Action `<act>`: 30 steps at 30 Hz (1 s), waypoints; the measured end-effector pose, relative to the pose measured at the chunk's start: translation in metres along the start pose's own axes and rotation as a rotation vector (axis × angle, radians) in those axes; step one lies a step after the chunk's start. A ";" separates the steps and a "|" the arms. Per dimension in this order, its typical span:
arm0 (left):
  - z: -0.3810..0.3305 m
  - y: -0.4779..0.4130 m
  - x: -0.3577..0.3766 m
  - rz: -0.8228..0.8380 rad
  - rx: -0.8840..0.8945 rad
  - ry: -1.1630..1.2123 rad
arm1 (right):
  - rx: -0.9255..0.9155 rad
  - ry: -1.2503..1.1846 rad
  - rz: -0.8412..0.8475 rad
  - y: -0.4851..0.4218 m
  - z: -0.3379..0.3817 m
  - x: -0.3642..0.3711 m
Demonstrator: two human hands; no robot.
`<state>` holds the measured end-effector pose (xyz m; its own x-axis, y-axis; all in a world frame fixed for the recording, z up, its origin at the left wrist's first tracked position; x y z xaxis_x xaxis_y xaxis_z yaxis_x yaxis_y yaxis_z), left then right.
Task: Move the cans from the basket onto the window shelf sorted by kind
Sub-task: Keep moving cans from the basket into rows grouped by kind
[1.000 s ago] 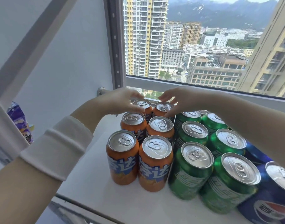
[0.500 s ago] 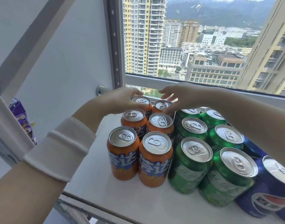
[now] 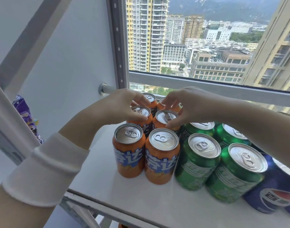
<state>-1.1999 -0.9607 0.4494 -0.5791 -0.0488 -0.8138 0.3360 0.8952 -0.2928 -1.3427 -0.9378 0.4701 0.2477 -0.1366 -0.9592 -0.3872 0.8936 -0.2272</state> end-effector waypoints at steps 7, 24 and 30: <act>0.003 0.000 0.001 0.028 -0.003 0.017 | 0.016 -0.004 0.008 0.002 0.002 0.002; 0.024 0.107 0.022 -0.250 -0.032 0.373 | -0.085 -0.041 -0.067 0.052 0.045 0.008; 0.030 0.107 0.027 -0.271 -0.056 0.503 | -0.036 -0.051 -0.083 0.054 0.041 0.012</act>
<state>-1.1572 -0.8799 0.3812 -0.9259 -0.0751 -0.3703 0.0947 0.9026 -0.4199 -1.3243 -0.8733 0.4530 0.3252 -0.1867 -0.9271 -0.3946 0.8641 -0.3124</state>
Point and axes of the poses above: each hand's wrist, its own y-axis away from the middle knuckle, its own x-axis out of the palm, z = x × y, the point moved 6 cm from there along -y, towards the middle knuckle, and after that the axes turned 12 degrees about -z, right-handed, at the moved point
